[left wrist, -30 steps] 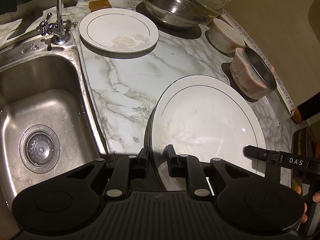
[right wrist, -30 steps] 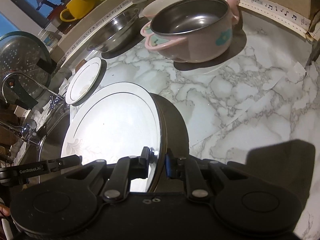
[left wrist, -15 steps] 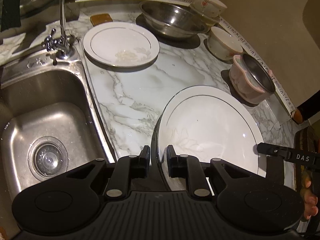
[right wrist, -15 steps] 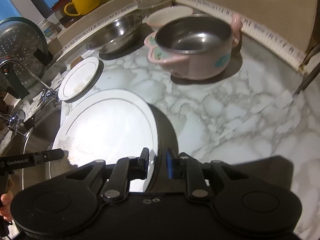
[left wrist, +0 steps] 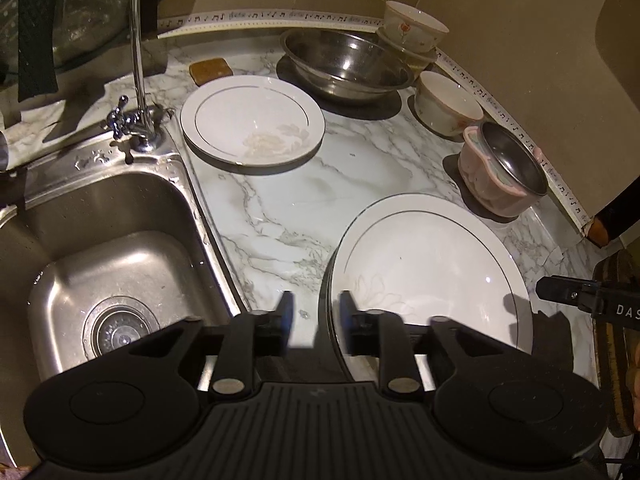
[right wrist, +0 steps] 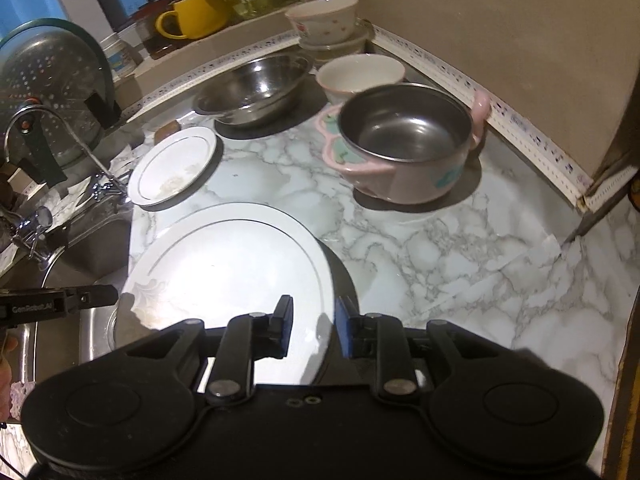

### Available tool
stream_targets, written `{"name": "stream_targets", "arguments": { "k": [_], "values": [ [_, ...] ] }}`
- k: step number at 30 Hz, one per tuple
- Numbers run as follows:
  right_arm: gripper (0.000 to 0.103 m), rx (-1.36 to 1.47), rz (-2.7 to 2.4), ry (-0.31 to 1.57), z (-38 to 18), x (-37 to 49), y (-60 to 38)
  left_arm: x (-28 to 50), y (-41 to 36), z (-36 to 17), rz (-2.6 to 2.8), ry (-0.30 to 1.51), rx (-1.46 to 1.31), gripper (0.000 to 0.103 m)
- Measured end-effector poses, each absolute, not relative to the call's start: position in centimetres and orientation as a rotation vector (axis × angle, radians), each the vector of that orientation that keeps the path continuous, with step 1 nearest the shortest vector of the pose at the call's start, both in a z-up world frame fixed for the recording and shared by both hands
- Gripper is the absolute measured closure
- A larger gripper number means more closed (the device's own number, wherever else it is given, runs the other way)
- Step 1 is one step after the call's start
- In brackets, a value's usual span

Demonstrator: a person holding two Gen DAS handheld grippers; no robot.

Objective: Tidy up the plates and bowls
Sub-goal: 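Lower the large plate onto the counter and open both grippers, then move both grippers to the smaller white plate beside the faucet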

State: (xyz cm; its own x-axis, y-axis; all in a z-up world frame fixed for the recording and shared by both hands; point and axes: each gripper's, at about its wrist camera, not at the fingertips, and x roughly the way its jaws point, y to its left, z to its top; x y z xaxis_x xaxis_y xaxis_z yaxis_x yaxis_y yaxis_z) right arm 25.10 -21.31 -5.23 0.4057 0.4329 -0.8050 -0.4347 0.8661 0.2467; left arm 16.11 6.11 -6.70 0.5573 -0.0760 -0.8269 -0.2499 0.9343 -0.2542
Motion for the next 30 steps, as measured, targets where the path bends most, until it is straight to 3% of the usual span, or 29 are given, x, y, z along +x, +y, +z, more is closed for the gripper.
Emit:
{"name": "stream_targets", "arguments": {
  "k": [6,11,14,18,26,30],
  "values": [
    [0.068,-0.032,0.579,0.979,-3.8,24.8,-19.9,15.8,6.7,-5.7,0.11,0.942,-0.369,0.046],
    [0.051,-0.053,0.607,0.945,-2.8,25.2,-18.6,16.2,7.4,-5.0,0.141,0.934,-0.346,0.036],
    [0.041,-0.058,0.625,0.923,-2.2,25.7,-17.7,16.6,7.9,-4.6,0.15,0.927,-0.339,0.034],
    [0.037,-0.059,0.655,0.908,-1.9,26.8,-16.4,17.2,8.8,-4.2,0.173,0.911,-0.336,0.025],
    [0.014,-0.082,0.702,0.881,-1.8,29.3,-13.5,19.6,10.9,-4.2,0.229,0.882,-0.37,0.024],
    [0.009,-0.086,0.73,0.883,-2.0,30.7,-11.9,21.1,12.2,-4.8,0.257,0.86,-0.401,0.022]
  ]
}}
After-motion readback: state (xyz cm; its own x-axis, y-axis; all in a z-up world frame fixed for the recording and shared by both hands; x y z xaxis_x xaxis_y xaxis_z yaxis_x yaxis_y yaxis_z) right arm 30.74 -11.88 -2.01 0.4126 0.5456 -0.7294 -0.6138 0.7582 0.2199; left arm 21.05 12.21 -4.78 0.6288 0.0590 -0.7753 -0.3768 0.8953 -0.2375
